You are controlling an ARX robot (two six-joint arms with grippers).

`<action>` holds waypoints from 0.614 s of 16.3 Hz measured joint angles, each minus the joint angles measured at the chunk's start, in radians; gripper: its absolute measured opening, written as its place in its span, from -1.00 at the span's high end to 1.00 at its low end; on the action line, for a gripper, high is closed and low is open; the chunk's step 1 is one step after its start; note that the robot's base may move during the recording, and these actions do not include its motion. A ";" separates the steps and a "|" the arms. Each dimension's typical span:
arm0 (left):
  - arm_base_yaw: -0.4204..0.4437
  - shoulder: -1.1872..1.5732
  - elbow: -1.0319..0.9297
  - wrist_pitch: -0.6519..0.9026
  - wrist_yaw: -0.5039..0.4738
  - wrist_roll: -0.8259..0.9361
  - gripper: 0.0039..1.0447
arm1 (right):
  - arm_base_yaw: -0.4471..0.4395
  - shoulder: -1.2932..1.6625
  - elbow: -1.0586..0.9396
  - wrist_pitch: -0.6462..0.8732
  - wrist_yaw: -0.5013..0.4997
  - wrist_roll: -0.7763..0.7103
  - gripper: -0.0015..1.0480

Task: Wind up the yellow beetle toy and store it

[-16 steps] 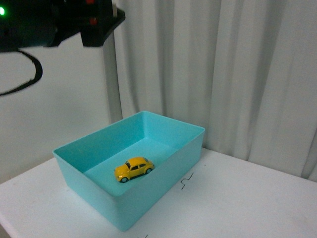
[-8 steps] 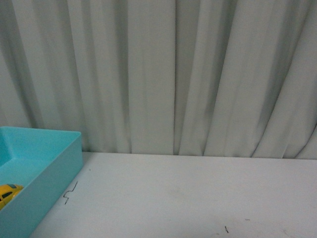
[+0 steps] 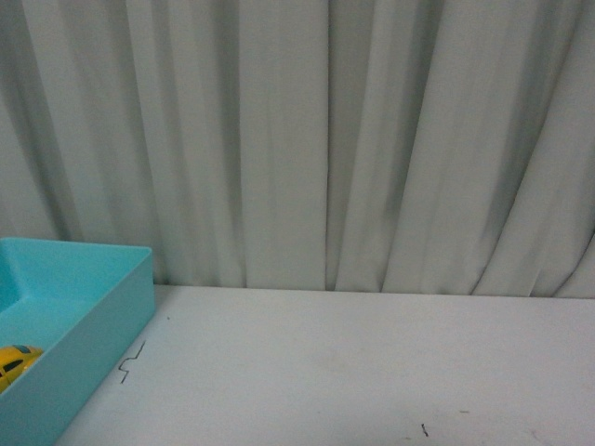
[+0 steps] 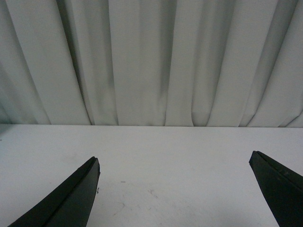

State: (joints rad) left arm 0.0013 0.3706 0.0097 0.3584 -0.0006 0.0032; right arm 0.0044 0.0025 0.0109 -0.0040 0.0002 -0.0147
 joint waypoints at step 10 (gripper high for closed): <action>0.000 -0.177 0.000 -0.163 0.000 0.000 0.97 | 0.000 0.000 0.000 0.000 0.000 0.000 -0.87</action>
State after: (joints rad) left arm 0.0013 0.1940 0.0097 0.1955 -0.0006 0.0032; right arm 0.0044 0.0025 0.0109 -0.0040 0.0006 -0.0147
